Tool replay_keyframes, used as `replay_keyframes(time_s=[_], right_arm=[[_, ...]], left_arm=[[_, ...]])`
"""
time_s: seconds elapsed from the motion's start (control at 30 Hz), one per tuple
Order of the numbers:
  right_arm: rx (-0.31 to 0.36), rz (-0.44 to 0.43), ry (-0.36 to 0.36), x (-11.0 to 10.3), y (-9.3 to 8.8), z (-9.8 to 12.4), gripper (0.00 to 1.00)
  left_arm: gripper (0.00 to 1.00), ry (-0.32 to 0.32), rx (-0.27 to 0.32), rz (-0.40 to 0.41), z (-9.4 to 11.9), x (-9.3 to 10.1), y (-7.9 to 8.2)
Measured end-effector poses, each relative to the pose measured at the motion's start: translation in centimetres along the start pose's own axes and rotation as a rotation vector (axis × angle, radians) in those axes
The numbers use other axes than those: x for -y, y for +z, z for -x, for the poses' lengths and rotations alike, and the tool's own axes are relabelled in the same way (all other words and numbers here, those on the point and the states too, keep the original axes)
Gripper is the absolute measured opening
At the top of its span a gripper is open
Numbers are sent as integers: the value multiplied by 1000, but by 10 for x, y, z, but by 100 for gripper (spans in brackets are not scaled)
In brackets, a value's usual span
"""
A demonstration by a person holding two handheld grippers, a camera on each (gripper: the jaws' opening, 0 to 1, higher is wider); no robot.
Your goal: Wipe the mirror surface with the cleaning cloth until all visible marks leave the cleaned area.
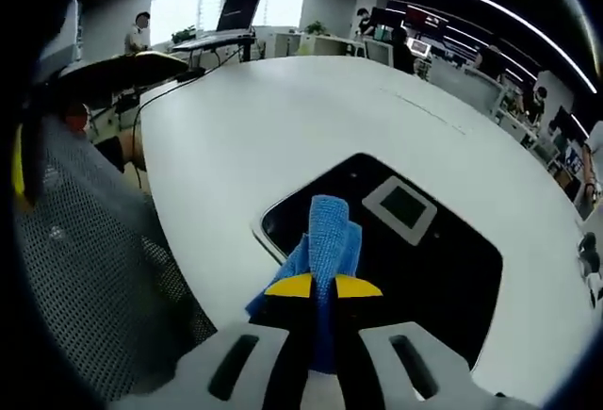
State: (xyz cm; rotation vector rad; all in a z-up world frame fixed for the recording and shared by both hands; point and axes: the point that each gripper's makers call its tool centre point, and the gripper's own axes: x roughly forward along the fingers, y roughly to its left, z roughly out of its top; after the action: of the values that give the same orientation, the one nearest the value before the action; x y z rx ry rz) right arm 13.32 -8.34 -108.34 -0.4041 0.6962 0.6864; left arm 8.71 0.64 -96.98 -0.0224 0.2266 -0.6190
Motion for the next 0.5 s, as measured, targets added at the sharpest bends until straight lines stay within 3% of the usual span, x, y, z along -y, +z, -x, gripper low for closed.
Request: replay_keyframes(time_s=[0.1,0.2,0.5], right_arm=[[7,-37,20,2,0,0,1],[3,9,25,2,0,1,1],[-10,-21,20,19,-11,8,1]], left_arm=[[84,-2,-4,0,0,0,-1],[84,0,-2,1,0,0,0],[84,2,5,3,0,0,1]])
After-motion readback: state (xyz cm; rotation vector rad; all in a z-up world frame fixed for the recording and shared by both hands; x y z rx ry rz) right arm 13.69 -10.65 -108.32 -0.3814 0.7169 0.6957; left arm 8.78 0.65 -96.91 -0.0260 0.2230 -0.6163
